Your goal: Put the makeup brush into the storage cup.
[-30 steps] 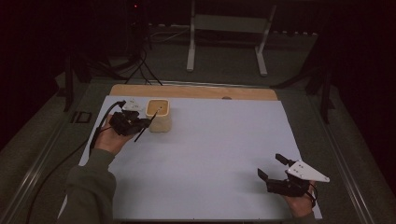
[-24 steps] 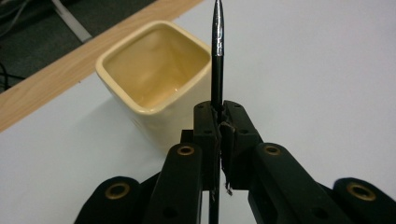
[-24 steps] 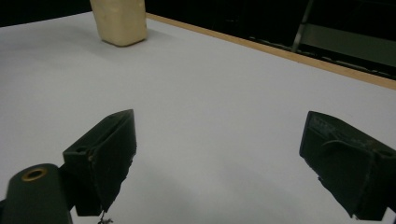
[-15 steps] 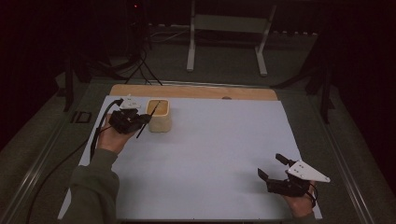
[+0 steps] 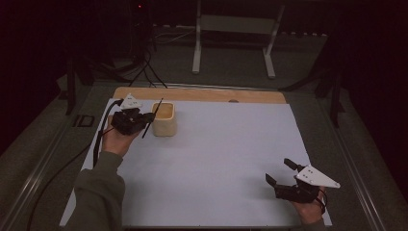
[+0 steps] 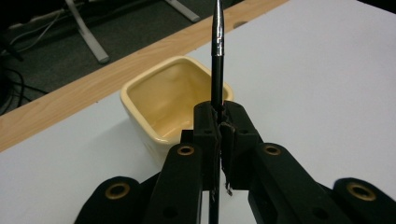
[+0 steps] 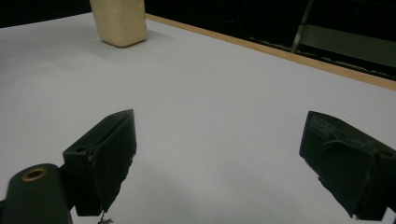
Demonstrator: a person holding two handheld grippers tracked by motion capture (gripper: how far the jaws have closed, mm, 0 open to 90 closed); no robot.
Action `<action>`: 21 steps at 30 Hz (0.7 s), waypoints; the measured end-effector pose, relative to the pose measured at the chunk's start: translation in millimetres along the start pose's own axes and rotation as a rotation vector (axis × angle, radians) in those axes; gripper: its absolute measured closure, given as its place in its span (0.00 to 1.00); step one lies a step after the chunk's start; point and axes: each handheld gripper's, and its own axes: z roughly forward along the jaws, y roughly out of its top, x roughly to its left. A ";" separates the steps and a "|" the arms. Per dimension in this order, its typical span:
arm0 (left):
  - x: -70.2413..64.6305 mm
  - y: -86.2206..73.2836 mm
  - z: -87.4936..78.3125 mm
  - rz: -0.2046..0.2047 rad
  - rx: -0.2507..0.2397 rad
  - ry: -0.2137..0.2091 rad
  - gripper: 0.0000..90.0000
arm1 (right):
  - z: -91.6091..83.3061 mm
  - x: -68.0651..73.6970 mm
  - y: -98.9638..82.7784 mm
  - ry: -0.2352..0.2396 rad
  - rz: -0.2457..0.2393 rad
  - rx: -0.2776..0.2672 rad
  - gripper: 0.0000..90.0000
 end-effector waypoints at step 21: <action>2.5 9.0 -2.6 -0.017 -0.084 0.025 0.96 | -0.2 -0.2 -0.1 0.000 0.002 0.000 0.12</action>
